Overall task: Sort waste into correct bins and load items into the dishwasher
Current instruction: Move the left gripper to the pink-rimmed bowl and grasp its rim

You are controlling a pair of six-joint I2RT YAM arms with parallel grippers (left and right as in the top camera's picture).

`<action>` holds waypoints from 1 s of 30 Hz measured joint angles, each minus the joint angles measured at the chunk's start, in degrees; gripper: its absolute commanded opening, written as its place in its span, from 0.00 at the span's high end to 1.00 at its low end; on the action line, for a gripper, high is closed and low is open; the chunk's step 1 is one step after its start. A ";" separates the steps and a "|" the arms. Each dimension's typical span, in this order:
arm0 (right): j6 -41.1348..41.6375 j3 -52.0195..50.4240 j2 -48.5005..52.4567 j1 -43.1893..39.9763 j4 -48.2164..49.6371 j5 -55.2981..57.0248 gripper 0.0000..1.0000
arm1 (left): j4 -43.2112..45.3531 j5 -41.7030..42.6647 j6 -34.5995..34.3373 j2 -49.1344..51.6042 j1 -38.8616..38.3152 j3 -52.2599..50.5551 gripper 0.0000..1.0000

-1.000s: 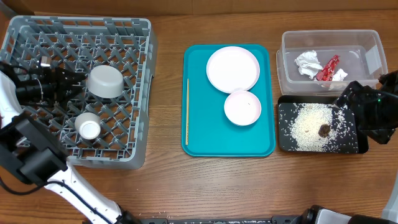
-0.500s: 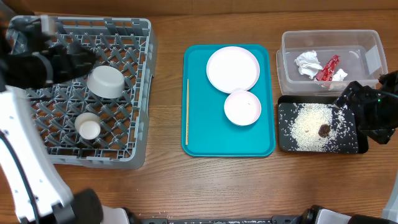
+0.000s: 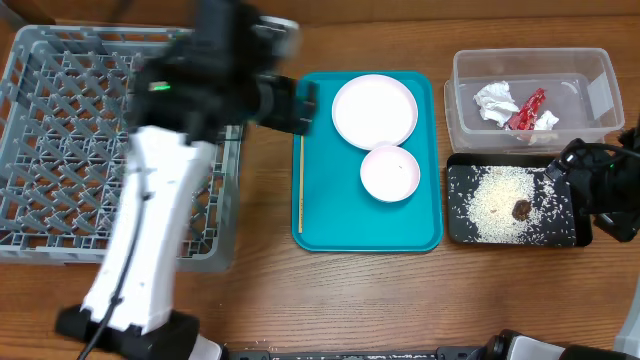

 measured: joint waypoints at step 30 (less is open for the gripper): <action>0.66 0.00 0.00 0.00 0.26 0.46 0.00 | 11.13 -7.63 1.46 37.22 -24.92 0.00 0.63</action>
